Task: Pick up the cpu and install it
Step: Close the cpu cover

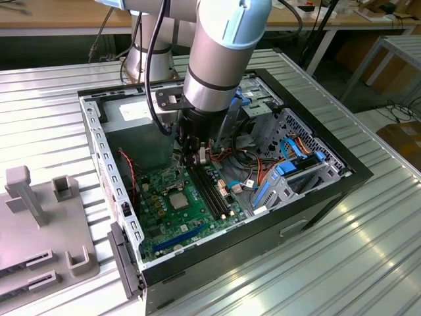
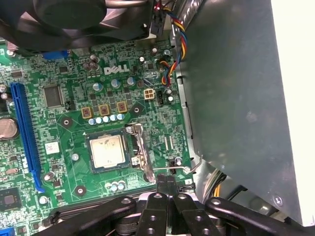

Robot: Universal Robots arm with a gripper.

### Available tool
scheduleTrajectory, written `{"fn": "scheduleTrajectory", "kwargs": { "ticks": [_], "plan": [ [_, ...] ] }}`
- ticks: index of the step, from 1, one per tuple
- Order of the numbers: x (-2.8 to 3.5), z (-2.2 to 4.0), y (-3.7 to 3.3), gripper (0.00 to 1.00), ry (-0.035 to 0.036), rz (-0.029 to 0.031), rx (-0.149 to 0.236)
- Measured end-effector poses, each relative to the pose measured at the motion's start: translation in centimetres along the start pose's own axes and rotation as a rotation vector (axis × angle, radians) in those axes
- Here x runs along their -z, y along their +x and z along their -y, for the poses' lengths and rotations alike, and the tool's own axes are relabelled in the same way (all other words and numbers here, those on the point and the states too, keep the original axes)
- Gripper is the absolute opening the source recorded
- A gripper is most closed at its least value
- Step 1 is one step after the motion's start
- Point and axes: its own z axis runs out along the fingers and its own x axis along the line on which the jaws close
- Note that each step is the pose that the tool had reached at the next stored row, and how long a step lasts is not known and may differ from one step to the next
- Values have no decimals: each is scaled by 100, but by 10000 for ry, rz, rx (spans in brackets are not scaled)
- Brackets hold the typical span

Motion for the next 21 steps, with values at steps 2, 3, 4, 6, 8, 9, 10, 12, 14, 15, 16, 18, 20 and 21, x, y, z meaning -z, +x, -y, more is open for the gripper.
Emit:
{"fn": "scheduleTrajectory", "kwargs": {
  "ticks": [2, 3, 4, 6, 8, 9, 10, 12, 14, 15, 16, 18, 20, 21],
  "plan": [
    [0, 0, 0, 11, 7, -41, -1],
    [0, 0, 0, 11, 10, -60, -1],
    [0, 0, 0, 11, 13, -77, -1],
    [0, 0, 1, 11, 21, -124, -2],
    [1, 0, 2, 11, 25, -152, -2],
    [2, 0, 3, 11, 26, -162, -3],
    [2, 0, 3, 11, 27, -170, -3],
    [1, 0, 6, 11, 31, -183, -4],
    [0, 1, 9, 11, 35, -195, -5],
    [1, 1, 11, 11, 35, -204, -5],
    [2, 2, 13, 11, 36, -212, -3],
    [2, 3, 18, 11, 39, -226, -4],
    [2, 4, 24, 11, 41, -243, -4],
    [3, 5, 27, 11, 42, -250, -3]
  ]
}}
